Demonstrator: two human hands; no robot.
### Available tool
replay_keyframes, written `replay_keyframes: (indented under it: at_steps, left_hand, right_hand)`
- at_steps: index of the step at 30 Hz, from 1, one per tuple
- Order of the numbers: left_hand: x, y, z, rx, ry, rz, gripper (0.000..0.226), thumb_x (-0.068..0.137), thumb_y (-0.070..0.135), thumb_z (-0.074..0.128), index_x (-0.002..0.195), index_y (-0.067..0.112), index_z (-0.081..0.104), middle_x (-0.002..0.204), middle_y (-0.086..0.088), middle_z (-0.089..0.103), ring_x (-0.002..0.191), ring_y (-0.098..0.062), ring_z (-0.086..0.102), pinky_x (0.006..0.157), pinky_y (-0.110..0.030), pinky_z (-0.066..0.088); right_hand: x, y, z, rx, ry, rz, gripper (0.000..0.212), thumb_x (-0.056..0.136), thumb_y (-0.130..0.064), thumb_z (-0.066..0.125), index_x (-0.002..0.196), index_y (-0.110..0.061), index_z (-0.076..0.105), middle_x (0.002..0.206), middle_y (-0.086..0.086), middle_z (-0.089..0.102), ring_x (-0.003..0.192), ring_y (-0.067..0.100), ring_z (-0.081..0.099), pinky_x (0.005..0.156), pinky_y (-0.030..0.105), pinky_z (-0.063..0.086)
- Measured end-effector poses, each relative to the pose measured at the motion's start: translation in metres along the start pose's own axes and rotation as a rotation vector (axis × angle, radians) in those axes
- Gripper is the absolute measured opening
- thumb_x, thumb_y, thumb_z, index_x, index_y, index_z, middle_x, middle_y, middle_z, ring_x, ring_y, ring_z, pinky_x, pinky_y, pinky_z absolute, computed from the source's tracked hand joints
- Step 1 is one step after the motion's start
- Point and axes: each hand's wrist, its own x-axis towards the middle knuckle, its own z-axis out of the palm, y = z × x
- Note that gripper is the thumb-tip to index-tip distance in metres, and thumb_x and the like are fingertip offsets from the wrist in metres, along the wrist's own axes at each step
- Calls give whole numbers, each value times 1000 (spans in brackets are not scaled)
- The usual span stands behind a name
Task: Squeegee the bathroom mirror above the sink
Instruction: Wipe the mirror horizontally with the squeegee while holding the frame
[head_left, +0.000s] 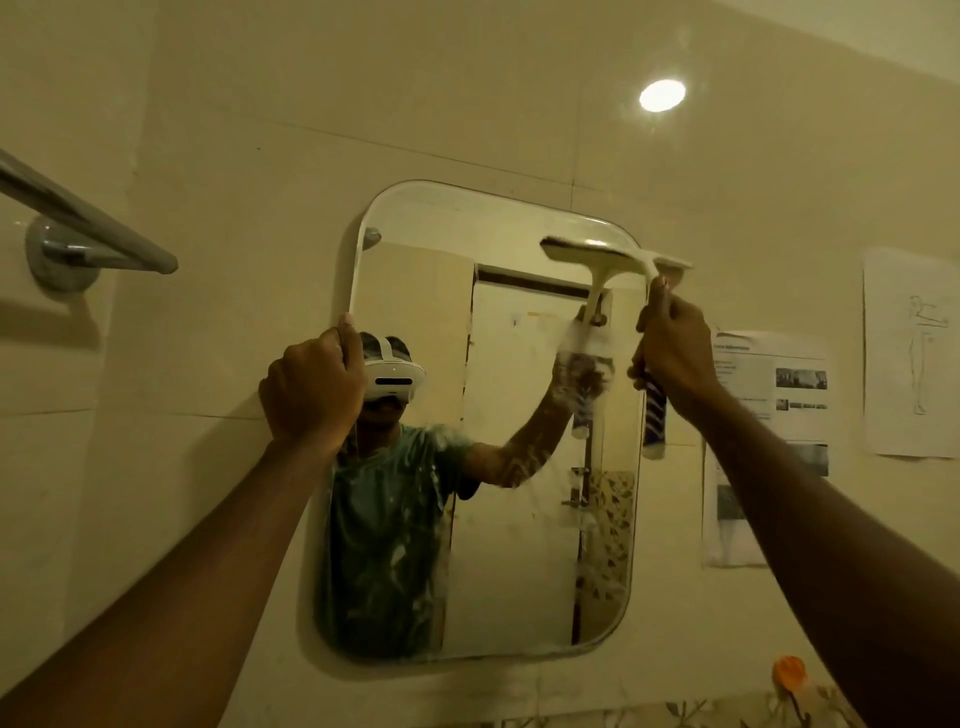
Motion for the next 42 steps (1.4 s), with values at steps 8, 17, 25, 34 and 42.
replay_keyframes:
  at_steps: [8,17,25,34,42]
  left_hand:
    - [-2,-3,6,2,43,-22,60,104,39,32,62,6,60,49,-7,49,43,-21,40,49,-20,22]
    - [-5,-3,0,26,0,1,62,104,37,30,62,3,61,51,-14,55,44,-23,42,49,-26,30]
    - [-9,-8,0,65,-18,22,62,105,37,30,61,5,59,48,-5,45,41,-21,42,48,-22,25]
    - [-21,-10,-2,53,-19,12,62,104,39,30,64,4,62,51,-12,54,43,-23,43,48,-23,25]
    - [-36,-14,-9,52,-74,-3,65,104,40,28,70,0,66,56,-20,60,48,-35,58,50,-28,35]
  right_hand:
    - [-63,56,12,-7,52,63,49,103,-45,28,71,-15,49,55,2,47,42,12,46,42,27,43]
    - [-117,73,-2,-48,45,195,53,98,-56,29,73,-15,52,55,1,50,40,10,47,41,30,46]
    - [-32,37,-6,-80,90,115,56,100,-55,27,67,-15,48,54,3,47,35,12,45,35,27,44]
    - [-153,93,12,-130,68,257,65,96,-60,25,73,-9,57,65,13,63,55,30,62,53,40,55]
    - [-130,61,-16,-113,8,220,56,97,-58,31,74,-13,53,57,3,50,40,11,47,33,24,42]
